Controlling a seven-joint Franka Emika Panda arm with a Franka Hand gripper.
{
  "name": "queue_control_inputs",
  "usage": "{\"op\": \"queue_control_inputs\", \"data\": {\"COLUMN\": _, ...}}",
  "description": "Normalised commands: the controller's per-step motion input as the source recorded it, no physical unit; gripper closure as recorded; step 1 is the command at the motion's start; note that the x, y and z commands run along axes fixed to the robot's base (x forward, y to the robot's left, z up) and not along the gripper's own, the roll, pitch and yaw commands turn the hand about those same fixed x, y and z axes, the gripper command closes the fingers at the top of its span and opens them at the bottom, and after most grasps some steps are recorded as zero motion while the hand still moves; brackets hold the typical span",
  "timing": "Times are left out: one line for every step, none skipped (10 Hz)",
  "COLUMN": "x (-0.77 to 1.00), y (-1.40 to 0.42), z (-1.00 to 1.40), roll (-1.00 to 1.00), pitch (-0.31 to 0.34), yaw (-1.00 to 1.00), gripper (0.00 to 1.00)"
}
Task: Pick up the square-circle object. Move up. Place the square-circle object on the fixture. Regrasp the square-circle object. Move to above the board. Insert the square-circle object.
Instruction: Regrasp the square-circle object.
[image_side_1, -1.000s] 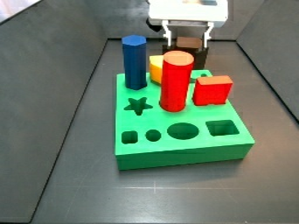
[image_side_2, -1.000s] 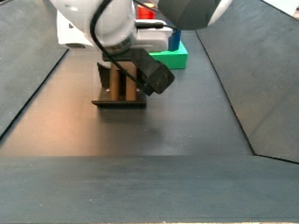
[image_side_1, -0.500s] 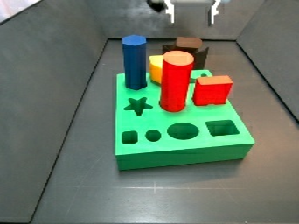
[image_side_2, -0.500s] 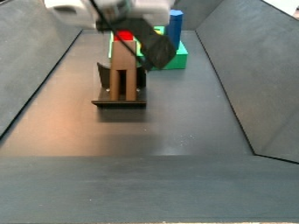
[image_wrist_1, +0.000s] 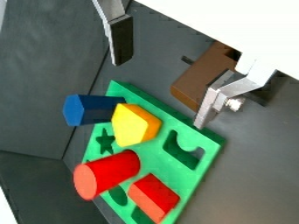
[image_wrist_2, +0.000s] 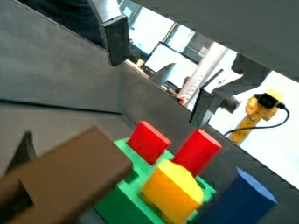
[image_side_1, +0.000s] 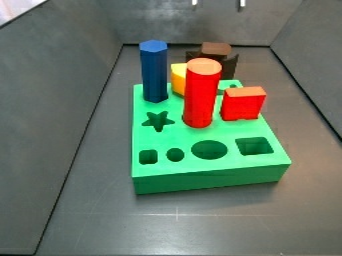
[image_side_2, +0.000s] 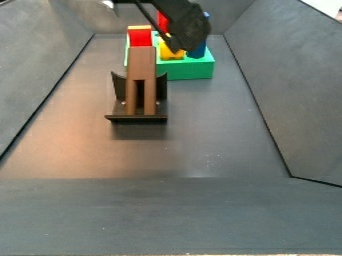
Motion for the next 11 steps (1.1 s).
{"op": "queue_control_inputs", "data": {"x": -1.00, "y": 0.00, "z": 0.02, "roll": 0.05, "pitch": -0.027, "yaw": -0.06, "gripper": 0.00}}
{"op": "queue_control_inputs", "data": {"x": -1.00, "y": 0.00, "z": 0.02, "roll": 0.06, "pitch": -0.037, "yaw": -0.06, "gripper": 0.00}}
{"op": "queue_control_inputs", "data": {"x": -1.00, "y": 0.00, "z": 0.01, "roll": 0.06, "pitch": -0.067, "yaw": -0.05, "gripper": 0.00}}
{"op": "queue_control_inputs", "data": {"x": -1.00, "y": 0.00, "z": 0.02, "roll": 0.08, "pitch": -0.090, "yaw": -0.04, "gripper": 0.00}}
{"op": "queue_control_inputs", "data": {"x": -0.98, "y": -0.01, "z": 0.02, "roll": 0.09, "pitch": -0.103, "yaw": -0.02, "gripper": 0.00}}
{"op": "queue_control_inputs", "data": {"x": -0.89, "y": -0.01, "z": 0.02, "roll": 0.10, "pitch": -0.110, "yaw": -0.01, "gripper": 0.00}}
{"op": "queue_control_inputs", "data": {"x": -0.70, "y": -0.01, "z": 0.01, "roll": 0.11, "pitch": -0.119, "yaw": 0.01, "gripper": 0.00}}
{"op": "queue_control_inputs", "data": {"x": -0.53, "y": 0.00, "z": 0.01, "roll": 0.10, "pitch": -0.117, "yaw": 0.03, "gripper": 0.00}}
{"op": "queue_control_inputs", "data": {"x": -0.30, "y": -0.39, "z": -1.00, "roll": 0.83, "pitch": -0.003, "yaw": -1.00, "gripper": 0.00}}
{"op": "queue_control_inputs", "data": {"x": -0.17, "y": -0.41, "z": -1.00, "roll": 0.83, "pitch": -0.010, "yaw": -1.00, "gripper": 0.00}}
{"op": "queue_control_inputs", "data": {"x": -0.03, "y": -0.38, "z": -0.99, "roll": 0.83, "pitch": -0.035, "yaw": -1.00, "gripper": 0.00}}
